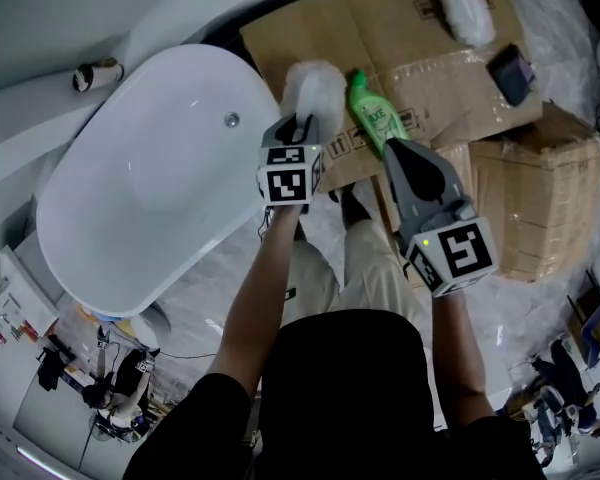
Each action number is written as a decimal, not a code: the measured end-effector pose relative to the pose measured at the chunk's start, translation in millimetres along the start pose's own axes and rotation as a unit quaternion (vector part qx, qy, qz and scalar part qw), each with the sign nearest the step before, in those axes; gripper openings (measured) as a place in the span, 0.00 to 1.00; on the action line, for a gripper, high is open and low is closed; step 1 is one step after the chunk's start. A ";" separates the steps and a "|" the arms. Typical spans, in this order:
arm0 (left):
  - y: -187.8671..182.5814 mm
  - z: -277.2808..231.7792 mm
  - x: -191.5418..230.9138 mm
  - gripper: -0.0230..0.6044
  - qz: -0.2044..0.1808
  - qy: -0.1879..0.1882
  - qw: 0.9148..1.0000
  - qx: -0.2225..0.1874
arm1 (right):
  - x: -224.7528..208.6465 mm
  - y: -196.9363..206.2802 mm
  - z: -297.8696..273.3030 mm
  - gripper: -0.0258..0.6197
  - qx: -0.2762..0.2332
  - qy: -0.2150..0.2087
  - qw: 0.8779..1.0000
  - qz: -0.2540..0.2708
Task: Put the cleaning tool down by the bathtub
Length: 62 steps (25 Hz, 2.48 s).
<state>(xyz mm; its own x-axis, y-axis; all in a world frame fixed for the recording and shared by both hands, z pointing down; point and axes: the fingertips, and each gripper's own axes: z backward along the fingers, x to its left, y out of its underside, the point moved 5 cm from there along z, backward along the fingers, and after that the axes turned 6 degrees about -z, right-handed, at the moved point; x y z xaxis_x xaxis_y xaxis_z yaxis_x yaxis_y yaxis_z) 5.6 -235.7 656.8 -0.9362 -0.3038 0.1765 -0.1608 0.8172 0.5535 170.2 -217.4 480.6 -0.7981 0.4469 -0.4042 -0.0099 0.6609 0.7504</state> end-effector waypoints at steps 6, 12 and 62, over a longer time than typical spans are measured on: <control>8.8 -21.3 3.5 0.17 0.029 -0.014 0.999 0.010 | -10.8 5.9 -3.1 0.05 0.013 0.000 1.000 -0.003; 16.7 -43.3 6.1 0.17 0.044 -0.030 0.998 0.019 | -19.6 12.0 -6.8 0.05 0.018 0.000 1.000 -0.006; 28.6 -60.0 -20.3 0.37 0.008 -0.042 0.999 0.026 | -30.0 20.1 1.9 0.05 0.026 -0.017 0.999 -0.010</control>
<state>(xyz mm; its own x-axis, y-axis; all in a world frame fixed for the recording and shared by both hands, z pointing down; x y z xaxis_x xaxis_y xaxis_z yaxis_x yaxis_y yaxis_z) 38.7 -235.5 718.0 -0.9614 -0.2506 0.1139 -0.1603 0.8461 0.5083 195.1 -216.3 506.8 -0.7773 0.4523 -0.4373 0.0056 0.7000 0.7141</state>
